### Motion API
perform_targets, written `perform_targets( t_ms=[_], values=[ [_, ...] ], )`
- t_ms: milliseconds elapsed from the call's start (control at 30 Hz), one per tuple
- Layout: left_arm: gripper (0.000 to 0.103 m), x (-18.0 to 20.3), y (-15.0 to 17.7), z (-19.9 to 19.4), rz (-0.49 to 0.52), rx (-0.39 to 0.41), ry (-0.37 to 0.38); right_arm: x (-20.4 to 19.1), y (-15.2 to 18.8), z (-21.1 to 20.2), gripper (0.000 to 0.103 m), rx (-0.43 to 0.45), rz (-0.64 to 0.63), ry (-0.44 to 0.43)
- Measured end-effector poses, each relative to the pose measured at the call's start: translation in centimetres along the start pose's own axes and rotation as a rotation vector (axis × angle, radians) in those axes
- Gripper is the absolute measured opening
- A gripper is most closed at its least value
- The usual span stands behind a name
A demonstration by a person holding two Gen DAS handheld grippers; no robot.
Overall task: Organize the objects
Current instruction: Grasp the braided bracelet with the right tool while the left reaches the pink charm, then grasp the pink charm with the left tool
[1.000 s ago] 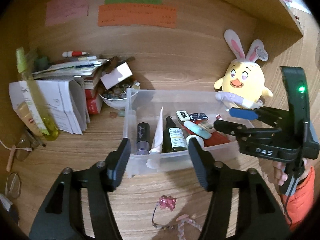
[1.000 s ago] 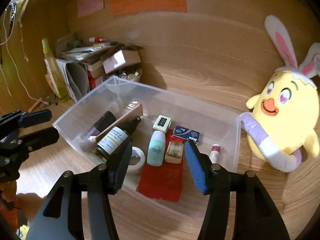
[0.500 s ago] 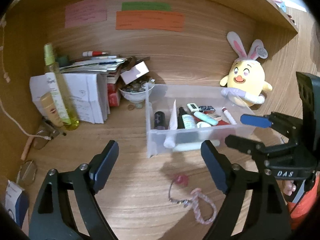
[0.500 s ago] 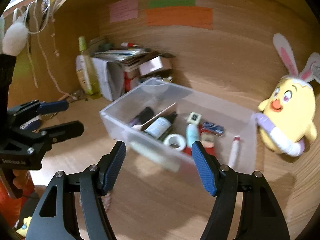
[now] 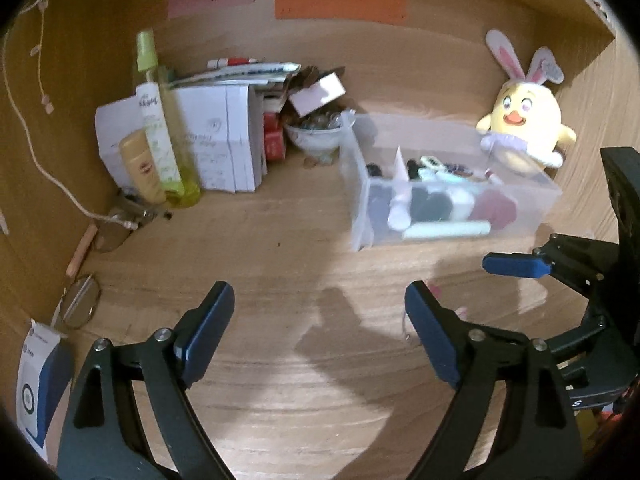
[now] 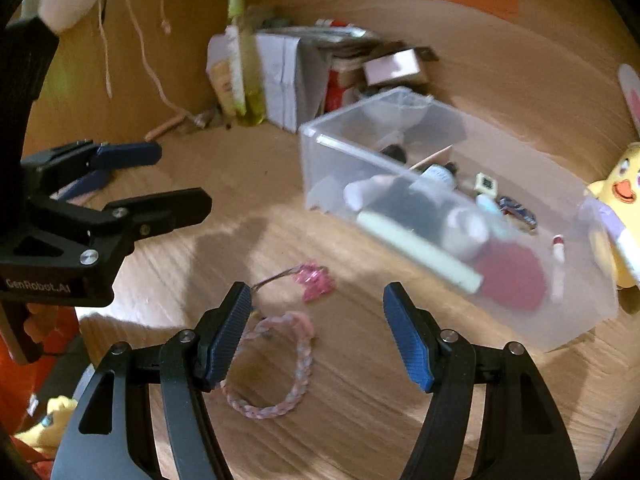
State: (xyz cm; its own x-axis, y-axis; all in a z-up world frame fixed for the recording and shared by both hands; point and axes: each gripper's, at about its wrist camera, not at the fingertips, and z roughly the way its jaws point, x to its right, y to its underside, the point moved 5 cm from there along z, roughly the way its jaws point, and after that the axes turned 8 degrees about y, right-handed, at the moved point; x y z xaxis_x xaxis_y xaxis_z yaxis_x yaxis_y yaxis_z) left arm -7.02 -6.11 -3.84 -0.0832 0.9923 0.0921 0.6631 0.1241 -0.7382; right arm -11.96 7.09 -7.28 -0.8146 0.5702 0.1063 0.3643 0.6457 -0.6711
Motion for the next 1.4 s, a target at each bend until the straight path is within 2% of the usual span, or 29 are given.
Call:
perform_targets(
  t_ms=[67, 133, 200, 300, 333, 533, 767, 833, 900, 933, 1100, 1133, 1400],
  values=[
    [0.088, -0.1, 0.6, 0.4, -0.002, -0.017, 0.002, -0.4, 0.4, 0.6, 0.062, -0.017, -0.015, 0.001],
    [0.088, 0.0, 1.0, 0.7, -0.002, -0.033, 0.007, -0.4, 0.7, 1.0, 0.050, -0.028, -0.027, 0.006],
    [0.088, 0.3, 1.3, 1.2, 0.004, -0.049, 0.014, -0.5, 1.0, 1.3, 0.032, -0.048, -0.034, -0.004],
    [0.088, 1.2, 1.5, 2.1, 0.022, -0.076, 0.032, -0.5, 1.5, 1.4, 0.017, -0.053, -0.054, 0.009],
    [0.088, 1.5, 1.6, 2.4, 0.029, -0.086, 0.039, -0.5, 1.5, 1.3, 0.015, -0.050, -0.056, 0.014],
    [0.088, 3.8, 1.5, 3.8, 0.083, -0.127, 0.076, 1.7, 1.7, -0.8, 0.015, 0.016, -0.017, 0.051],
    [0.087, 6.1, 1.3, 5.9, 0.106, -0.193, 0.123, 6.3, 2.2, -2.9, 0.015, 0.051, 0.085, 0.109],
    [0.076, 6.5, 1.2, 6.6, 0.110, -0.208, 0.124, 7.3, 2.4, -3.3, 0.015, 0.059, 0.107, 0.120],
    [0.061, 6.8, 1.2, 7.3, 0.113, -0.231, 0.136, 8.1, 2.6, -3.6, 0.015, 0.065, 0.127, 0.126],
    [0.059, 6.9, 1.1, 7.4, 0.114, -0.228, 0.135, 8.4, 2.6, -3.8, 0.015, 0.069, 0.135, 0.129],
    [0.028, 7.0, 0.7, 7.8, 0.125, -0.212, 0.151, 9.3, 2.8, -4.2, 0.015, 0.081, 0.158, 0.128],
    [0.025, 7.0, 0.7, 7.8, 0.128, -0.211, 0.154, 9.3, 2.8, -4.2, 0.015, 0.082, 0.159, 0.127],
    [0.025, 6.7, 0.3, 6.8, 0.119, -0.175, 0.161, 9.8, 2.5, -4.3, 0.015, 0.092, 0.172, 0.136]
  ],
)
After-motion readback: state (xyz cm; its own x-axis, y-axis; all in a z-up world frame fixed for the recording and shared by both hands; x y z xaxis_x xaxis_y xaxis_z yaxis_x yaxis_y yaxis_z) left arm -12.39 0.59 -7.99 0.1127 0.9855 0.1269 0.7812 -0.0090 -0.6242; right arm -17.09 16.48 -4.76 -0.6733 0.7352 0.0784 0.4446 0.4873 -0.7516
